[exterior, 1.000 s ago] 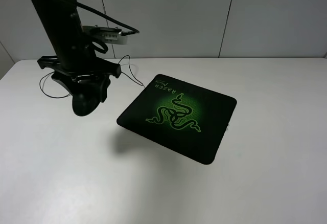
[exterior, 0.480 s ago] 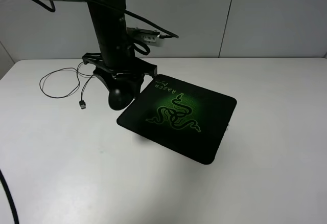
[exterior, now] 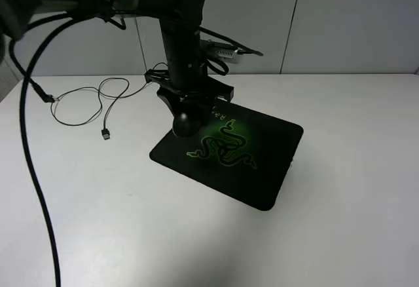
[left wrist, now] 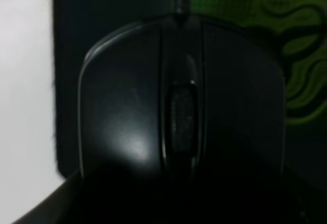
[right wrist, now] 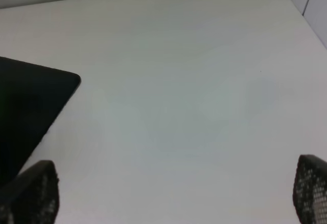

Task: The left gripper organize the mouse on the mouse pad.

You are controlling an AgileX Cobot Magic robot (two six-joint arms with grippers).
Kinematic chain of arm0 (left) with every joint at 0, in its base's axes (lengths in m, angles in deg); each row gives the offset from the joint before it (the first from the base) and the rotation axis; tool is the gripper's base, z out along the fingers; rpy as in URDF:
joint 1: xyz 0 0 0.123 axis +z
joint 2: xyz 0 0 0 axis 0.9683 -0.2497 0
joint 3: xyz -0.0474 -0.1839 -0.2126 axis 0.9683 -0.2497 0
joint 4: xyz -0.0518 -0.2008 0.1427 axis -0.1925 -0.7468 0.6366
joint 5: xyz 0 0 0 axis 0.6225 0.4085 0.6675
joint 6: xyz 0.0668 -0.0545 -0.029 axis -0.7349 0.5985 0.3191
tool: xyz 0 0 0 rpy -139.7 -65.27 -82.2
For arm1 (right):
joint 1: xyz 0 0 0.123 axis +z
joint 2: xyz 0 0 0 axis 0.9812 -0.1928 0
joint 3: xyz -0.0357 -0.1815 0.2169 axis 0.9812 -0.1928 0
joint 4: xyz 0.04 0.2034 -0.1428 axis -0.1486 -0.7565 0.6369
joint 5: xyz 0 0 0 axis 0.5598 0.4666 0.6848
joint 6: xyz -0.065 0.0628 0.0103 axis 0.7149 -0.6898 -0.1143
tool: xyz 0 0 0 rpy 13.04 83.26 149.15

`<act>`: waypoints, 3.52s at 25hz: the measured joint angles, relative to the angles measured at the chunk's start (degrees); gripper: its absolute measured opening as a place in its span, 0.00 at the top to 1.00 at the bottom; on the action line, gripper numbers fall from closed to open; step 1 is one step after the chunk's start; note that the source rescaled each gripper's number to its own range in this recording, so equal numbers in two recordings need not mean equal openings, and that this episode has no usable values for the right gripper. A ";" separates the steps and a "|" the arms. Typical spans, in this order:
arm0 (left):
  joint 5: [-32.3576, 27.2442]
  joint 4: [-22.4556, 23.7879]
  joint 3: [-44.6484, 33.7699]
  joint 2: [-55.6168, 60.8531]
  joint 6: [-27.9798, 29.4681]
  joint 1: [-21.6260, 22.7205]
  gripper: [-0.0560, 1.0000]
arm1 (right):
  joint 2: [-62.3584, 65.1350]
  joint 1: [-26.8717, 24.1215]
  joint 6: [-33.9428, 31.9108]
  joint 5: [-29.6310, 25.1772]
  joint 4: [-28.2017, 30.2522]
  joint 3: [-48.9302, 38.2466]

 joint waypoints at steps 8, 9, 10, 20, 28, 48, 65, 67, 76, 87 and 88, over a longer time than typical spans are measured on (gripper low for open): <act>-1.87 -0.25 9.59 -8.14 -0.42 -3.30 0.95 | 0.00 0.00 0.00 0.00 0.00 0.00; -1.87 -0.25 10.13 -8.79 -0.42 -3.67 0.95 | 0.00 0.00 0.00 0.00 0.00 0.00; -1.75 -0.25 10.45 -9.47 -0.42 -3.97 0.95 | 0.00 0.00 0.00 0.00 0.00 0.00; 4.60 -0.69 10.68 -12.09 0.73 -5.83 0.95 | 0.00 0.00 0.00 0.00 0.00 0.00; 5.18 -1.03 10.68 -12.37 1.36 -6.91 0.95 | 0.00 0.00 0.00 0.00 0.00 0.00; 4.79 2.09 10.68 -12.37 3.26 -6.91 0.10 | 0.00 0.00 0.00 0.00 0.00 0.00; 2.50 2.76 11.45 -11.41 3.46 -6.91 0.00 | 0.00 0.00 0.00 0.00 0.00 0.00; 1.87 2.86 12.11 -10.38 3.46 -6.91 0.00 | 0.00 0.00 0.00 0.00 0.00 0.00; -2.18 2.68 16.72 -7.59 3.46 -6.91 0.00 | 0.00 0.00 0.00 0.00 0.00 0.00; -2.28 1.92 16.74 -0.34 1.24 -8.49 0.00 | 0.00 0.00 0.00 0.00 0.00 0.00; -2.28 1.81 16.74 0.14 1.19 -8.63 0.00 | 0.00 0.00 0.00 0.00 0.00 0.00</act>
